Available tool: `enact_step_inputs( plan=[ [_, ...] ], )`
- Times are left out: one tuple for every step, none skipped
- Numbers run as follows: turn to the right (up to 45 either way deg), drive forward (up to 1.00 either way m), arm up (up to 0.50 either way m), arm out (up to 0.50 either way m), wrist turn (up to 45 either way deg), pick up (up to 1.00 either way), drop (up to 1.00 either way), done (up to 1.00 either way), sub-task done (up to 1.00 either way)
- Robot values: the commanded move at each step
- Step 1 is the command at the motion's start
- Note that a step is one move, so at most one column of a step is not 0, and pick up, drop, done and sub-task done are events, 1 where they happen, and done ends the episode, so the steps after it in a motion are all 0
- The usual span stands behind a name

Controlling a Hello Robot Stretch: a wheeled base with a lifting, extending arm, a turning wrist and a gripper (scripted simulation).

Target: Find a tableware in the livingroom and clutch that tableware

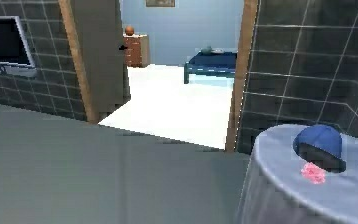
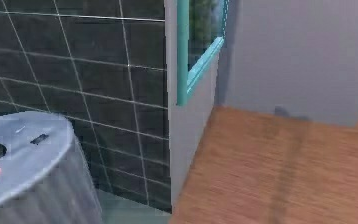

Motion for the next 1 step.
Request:
enact_step_inputs(
  plan=[
    [24.0, 0.00, 0.00, 0.00, 0.0, 0.00, 0.00, 0.00, 0.00]
  ],
)
